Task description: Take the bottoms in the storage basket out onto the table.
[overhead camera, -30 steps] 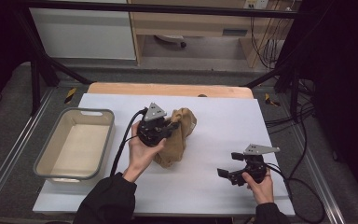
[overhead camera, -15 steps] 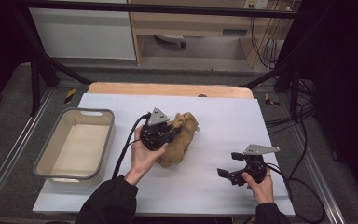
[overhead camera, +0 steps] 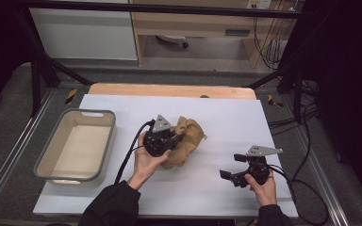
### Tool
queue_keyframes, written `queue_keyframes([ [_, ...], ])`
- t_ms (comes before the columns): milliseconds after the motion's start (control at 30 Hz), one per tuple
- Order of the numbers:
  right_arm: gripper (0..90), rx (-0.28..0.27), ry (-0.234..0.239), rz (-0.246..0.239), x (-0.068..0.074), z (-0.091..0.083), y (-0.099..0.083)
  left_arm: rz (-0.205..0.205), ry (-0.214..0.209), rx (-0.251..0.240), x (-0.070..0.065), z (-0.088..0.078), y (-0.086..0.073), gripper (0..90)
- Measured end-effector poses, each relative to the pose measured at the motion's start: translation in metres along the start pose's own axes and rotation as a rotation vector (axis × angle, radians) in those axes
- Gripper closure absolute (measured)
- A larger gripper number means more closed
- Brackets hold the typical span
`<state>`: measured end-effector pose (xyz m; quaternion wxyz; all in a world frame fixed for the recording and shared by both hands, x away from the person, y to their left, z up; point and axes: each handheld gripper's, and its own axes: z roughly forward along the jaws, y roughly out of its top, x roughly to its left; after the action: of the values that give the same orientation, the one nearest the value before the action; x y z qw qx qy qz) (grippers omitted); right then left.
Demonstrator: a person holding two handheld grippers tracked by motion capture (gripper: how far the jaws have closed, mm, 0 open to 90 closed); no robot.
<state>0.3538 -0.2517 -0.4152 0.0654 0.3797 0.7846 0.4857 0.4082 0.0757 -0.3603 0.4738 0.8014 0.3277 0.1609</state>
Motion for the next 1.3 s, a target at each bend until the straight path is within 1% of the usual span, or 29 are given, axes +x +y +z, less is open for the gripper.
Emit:
queue_keyframes([
  [200,0.7,0.001,0.0,-0.002,0.0,0.0,0.0,0.008,0.009,0.007,0.002,0.002,-0.007,70.4],
  [300,0.7,0.002,0.001,-0.003,0.0,0.0,0.0,0.019,0.019,0.018,0.002,0.003,-0.009,67.5],
  [467,0.7,0.003,0.0,-0.002,0.0,0.0,0.0,0.033,0.029,0.04,0.002,0.006,-0.012,59.3],
  [567,0.7,0.003,0.0,-0.003,0.0,0.0,0.0,0.04,0.03,0.039,0.002,0.006,-0.011,53.4],
  [833,0.7,0.002,0.001,-0.002,0.0,0.0,0.0,0.027,0.027,0.029,0.006,-0.002,-0.004,36.4],
  [1000,0.7,0.004,0.001,-0.003,0.0,0.001,0.0,0.026,0.029,0.009,0.01,-0.01,-0.002,28.3],
  [1100,0.7,0.003,0.0,-0.003,0.0,0.001,0.0,0.027,0.032,0.006,0.011,-0.014,-0.001,24.1],
  [1200,0.7,0.003,0.001,-0.002,0.0,0.001,0.0,0.025,0.038,0.013,0.012,-0.017,0.0,19.1],
  [1300,0.7,0.003,0.001,-0.002,0.0,0.001,0.0,0.019,0.041,0.025,0.012,-0.019,0.0,16.1],
])
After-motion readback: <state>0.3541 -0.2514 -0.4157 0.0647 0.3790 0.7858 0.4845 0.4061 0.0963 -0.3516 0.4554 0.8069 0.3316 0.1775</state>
